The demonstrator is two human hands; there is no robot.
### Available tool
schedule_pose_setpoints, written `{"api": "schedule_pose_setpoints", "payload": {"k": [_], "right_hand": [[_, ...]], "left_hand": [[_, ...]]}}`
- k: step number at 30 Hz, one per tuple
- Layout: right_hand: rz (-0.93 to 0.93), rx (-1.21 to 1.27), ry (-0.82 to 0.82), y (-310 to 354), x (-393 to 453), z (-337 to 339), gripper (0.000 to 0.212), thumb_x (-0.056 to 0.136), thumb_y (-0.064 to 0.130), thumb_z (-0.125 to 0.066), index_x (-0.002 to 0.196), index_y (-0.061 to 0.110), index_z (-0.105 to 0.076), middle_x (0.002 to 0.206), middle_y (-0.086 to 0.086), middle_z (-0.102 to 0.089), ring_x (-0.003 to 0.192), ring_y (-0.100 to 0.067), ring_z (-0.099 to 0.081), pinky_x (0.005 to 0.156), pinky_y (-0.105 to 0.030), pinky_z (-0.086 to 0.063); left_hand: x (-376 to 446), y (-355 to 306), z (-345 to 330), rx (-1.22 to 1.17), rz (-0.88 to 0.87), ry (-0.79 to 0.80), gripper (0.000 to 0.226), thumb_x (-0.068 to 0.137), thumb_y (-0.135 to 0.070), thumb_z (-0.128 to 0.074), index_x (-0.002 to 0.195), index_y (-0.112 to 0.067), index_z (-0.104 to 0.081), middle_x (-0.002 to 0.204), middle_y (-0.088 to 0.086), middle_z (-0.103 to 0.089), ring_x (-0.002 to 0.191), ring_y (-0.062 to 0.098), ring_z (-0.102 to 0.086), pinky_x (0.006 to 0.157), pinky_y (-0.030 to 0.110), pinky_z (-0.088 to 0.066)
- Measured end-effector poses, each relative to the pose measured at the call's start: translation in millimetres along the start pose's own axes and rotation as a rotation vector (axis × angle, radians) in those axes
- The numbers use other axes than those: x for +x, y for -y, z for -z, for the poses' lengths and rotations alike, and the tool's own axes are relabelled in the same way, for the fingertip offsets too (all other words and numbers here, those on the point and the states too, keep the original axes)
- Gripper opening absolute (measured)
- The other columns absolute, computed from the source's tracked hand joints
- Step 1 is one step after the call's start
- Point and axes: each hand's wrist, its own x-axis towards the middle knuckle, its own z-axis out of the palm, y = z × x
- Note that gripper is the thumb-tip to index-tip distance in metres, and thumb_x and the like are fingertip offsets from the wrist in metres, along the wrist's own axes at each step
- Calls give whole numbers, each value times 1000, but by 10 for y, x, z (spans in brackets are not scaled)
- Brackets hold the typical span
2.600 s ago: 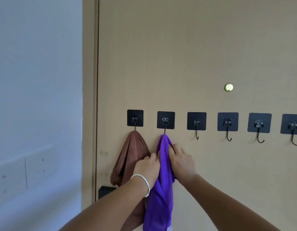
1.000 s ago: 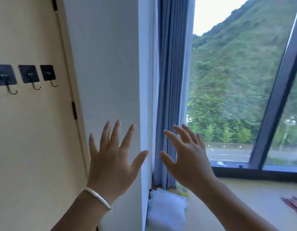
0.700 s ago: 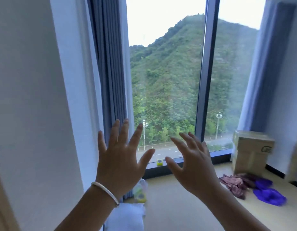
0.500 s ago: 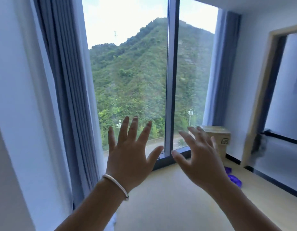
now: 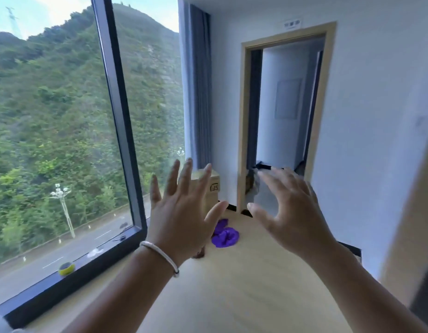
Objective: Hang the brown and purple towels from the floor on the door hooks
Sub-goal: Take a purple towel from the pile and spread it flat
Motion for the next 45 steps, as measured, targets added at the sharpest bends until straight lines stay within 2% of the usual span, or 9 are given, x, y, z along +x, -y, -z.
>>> {"api": "schedule_pose_setpoints", "payload": {"k": [5, 9, 12, 16, 21, 26, 33, 45], "right_hand": [[-88, -133, -36, -577, 220, 75, 65, 86, 54, -54, 144, 29, -38, 152, 2, -33, 144, -17, -18, 115, -49, -20], [-171, -220, -31, -1017, 437, -17, 66, 87, 56, -51, 145, 29, -36, 153, 3, -30, 145, -15, -13, 116, -51, -18], [-228, -279, -29, -1288, 642, -139, 66, 87, 57, -49, 146, 31, -34, 155, 5, -27, 146, -14, -9, 117, -49, -13], [-294, -346, -33, -1590, 1032, -346, 66, 88, 59, -47, 147, 33, -31, 155, 8, -24, 146, -12, -6, 119, -47, -10], [-353, -433, -49, -1918, 1659, -607, 65, 89, 57, -49, 147, 33, -31, 156, 7, -23, 146, -12, -6, 118, -47, -12], [-408, -471, -44, -2290, 2138, -905, 65, 89, 57, -49, 147, 33, -31, 156, 7, -23, 146, -12, -6, 117, -47, -12], [-448, -468, -51, -2895, 2558, -1230, 64, 88, 57, -51, 146, 34, -32, 155, 7, -24, 146, -12, -7, 118, -47, -12], [-419, -439, -99, -4682, 3409, -1364, 64, 87, 54, -54, 144, 31, -37, 153, 6, -29, 145, -15, -12, 117, -49, -14]], "left_hand": [[521, -401, -507, -79, -128, 16, 75, 85, -75, -8, 151, -39, -1, 161, 0, 3, 147, 20, 14, 116, 56, 3], [981, -630, -972, -159, -205, 15, 75, 86, -75, -8, 151, -40, 0, 161, 0, 2, 147, 19, 14, 117, 57, 1], [1361, -735, -1332, -203, -272, 12, 74, 86, -76, -6, 151, -39, 1, 161, 0, 2, 147, 20, 14, 116, 58, -1], [1982, -824, -1823, -243, -353, 3, 74, 87, -76, -5, 150, -40, 5, 161, 1, 5, 147, 21, 15, 116, 56, 6], [2732, -872, -2344, -289, -433, 9, 75, 87, -76, -5, 150, -38, 7, 162, 1, 5, 147, 22, 15, 116, 58, 3], [3367, -876, -2834, -309, -462, 15, 73, 88, -74, -8, 151, -37, 4, 161, 3, 3, 147, 25, 12, 116, 60, -4], [3898, -1073, -3442, -327, -493, 28, 73, 89, -73, -10, 151, -36, 4, 162, 4, -1, 148, 25, 9, 116, 60, -6], [5074, -2181, -4477, -270, -495, 50, 74, 86, -73, -5, 150, -36, 5, 162, 4, -1, 148, 25, 8, 115, 61, -6]]}}
